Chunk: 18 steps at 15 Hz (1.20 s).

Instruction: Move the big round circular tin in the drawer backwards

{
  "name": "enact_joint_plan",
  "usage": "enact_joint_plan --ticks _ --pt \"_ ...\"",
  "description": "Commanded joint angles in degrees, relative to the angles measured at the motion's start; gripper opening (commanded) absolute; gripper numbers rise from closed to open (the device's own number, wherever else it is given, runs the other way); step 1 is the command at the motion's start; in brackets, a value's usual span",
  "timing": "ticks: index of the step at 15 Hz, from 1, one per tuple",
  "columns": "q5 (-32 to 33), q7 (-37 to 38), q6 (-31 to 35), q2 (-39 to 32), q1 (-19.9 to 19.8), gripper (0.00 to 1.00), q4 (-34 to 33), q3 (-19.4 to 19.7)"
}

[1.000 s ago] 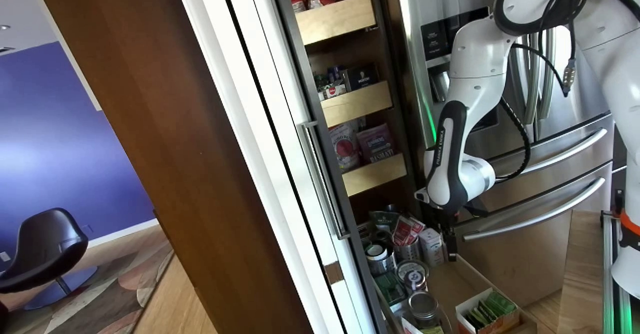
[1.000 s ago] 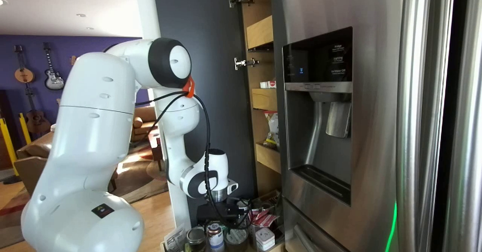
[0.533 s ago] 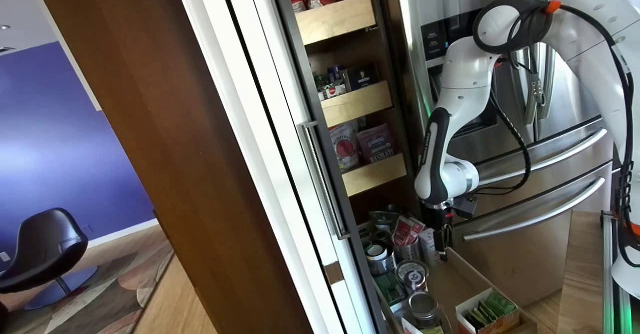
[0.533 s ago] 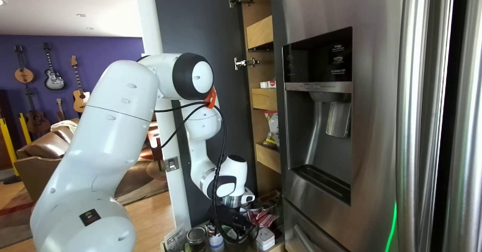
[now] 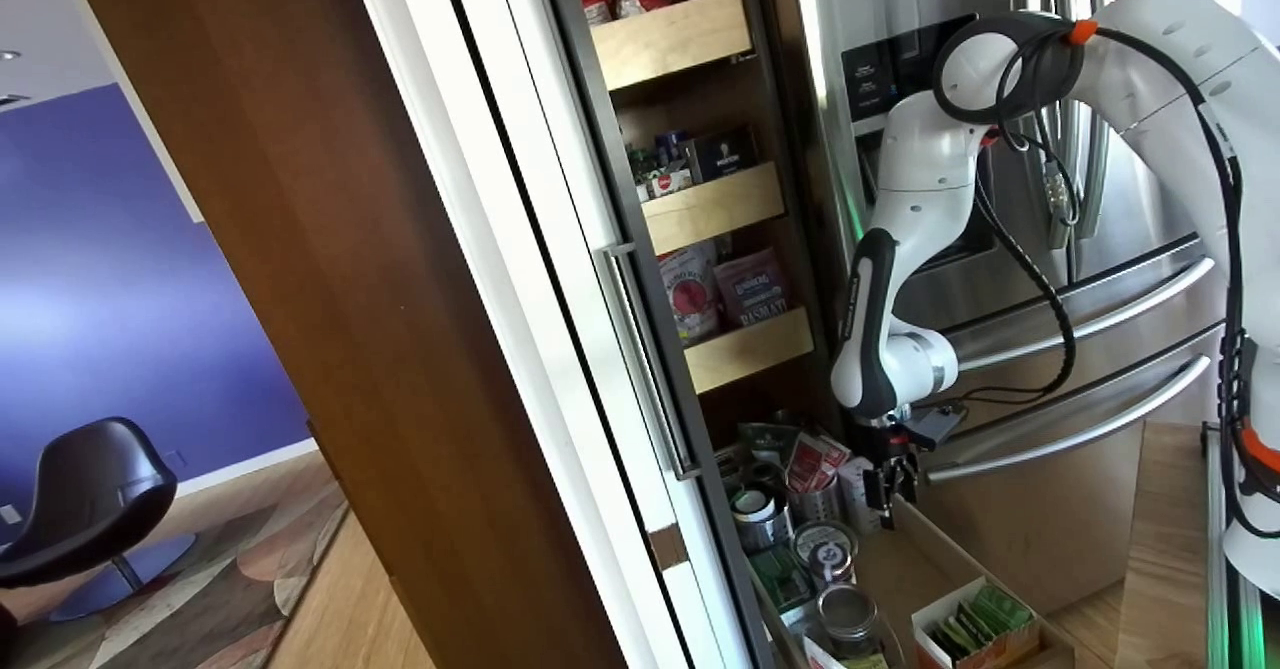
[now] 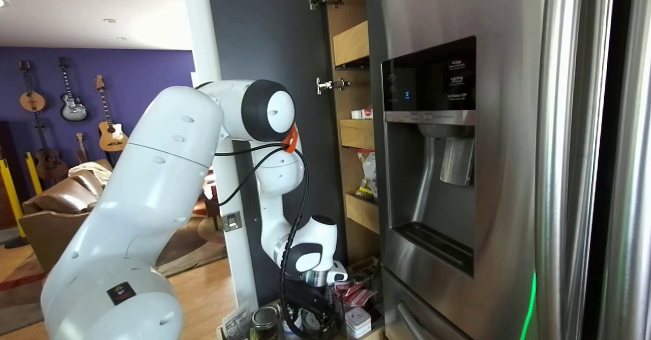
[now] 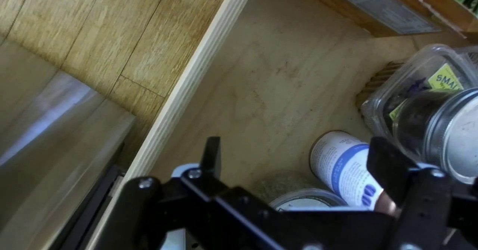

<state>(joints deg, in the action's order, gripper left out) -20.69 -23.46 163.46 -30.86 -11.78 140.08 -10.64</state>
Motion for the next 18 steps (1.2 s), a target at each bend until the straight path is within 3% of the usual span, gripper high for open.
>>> enact_joint_plan --ticks 1,5,12,16,18 --pt "0.17 10.12 -0.6 -1.75 -0.08 1.0 -1.96 1.09" --pt "-0.7 19.71 -1.36 -4.03 0.74 1.0 -4.51 2.48" --pt "-0.92 29.57 -0.76 -10.75 2.49 1.0 -11.55 3.82" --pt "-0.93 35.09 -0.86 -14.48 4.97 1.0 -16.09 5.38" --pt "0.02 39.33 -1.78 -16.04 8.52 1.0 -18.36 7.98"
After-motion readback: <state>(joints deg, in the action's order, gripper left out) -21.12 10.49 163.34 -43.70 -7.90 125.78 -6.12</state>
